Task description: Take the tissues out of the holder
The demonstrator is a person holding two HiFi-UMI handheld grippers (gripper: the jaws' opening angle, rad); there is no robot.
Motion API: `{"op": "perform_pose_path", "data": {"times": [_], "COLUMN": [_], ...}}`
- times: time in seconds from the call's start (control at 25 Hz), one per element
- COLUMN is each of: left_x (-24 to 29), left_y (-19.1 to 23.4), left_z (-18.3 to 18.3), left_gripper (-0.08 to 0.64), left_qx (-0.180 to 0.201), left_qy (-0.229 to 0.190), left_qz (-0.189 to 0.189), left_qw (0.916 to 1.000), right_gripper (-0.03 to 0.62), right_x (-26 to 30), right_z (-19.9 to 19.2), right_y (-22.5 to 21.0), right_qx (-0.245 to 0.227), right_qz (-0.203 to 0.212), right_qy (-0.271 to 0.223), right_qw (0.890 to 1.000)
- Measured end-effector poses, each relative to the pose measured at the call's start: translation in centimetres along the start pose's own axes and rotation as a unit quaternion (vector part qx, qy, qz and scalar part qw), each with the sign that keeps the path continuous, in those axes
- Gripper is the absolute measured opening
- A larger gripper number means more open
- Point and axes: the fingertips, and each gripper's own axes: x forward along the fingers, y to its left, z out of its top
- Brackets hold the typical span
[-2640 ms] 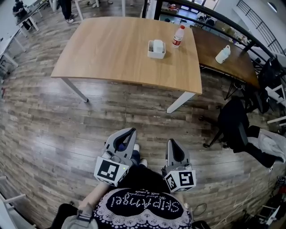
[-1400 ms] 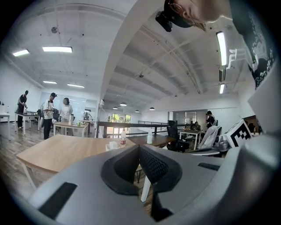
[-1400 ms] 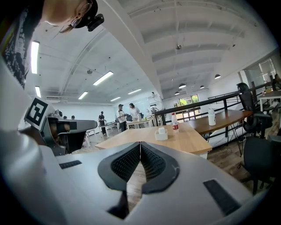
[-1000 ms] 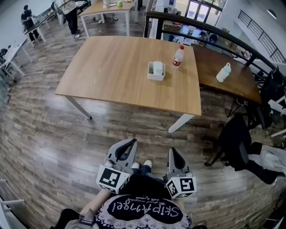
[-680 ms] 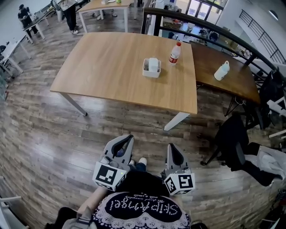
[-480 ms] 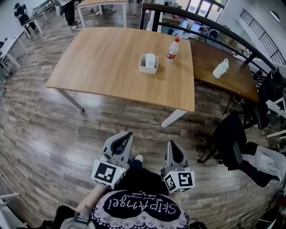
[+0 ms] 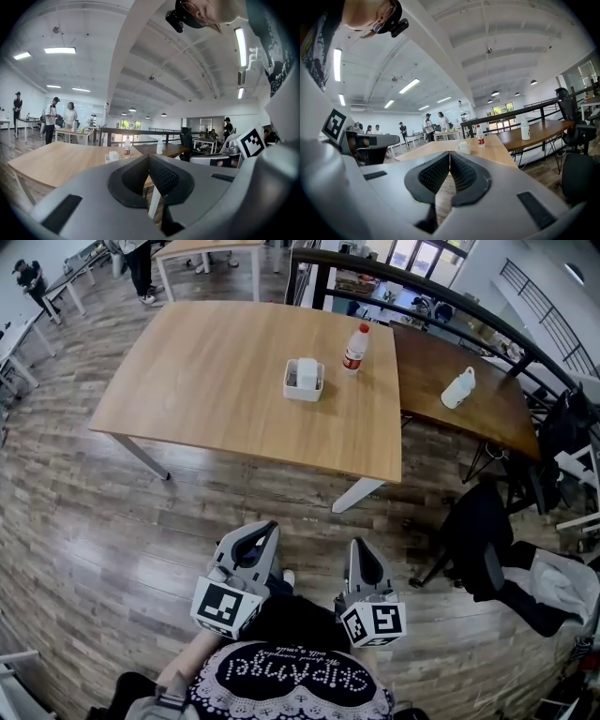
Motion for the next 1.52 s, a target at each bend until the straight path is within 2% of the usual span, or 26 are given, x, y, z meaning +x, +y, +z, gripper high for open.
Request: {"op": "perform_pose_path", "data": {"times": [0.28,0.84,1.28,1.52], "left_x": [2.4,6.2,8.0,8.0], "left_y": [1.9,9.3,11.8,13.6], "left_z": [0.1,2.2,3.0,2.7], "left_gripper": [0.006,0.006,0.006,0.006], "left_qx": [-0.018,-0.011,-0.027,-0.010], "left_qy": [0.003,0.012,0.008,0.015], "left_qz": [-0.014,-0.030,-0.048,-0.051], "left_qw": [0.9997,0.9994,0.9984,0.9985], "right_gripper": [0.011,0.011,0.011,0.011], "right_x": [2.3,9.8,13.0,14.3], "right_z": [0.2,2.0,2.3,2.3], "right_y": [-0.5,1.8,2.2,3.3], "right_qx": [0.001,0.010,0.007,0.004], "right_qz": [-0.016,-0.024,-0.038,-0.037], "right_qy": [0.008,0.019,0.024,0.019], "right_qw": [1.000,0.999,0.999,0.999]}}
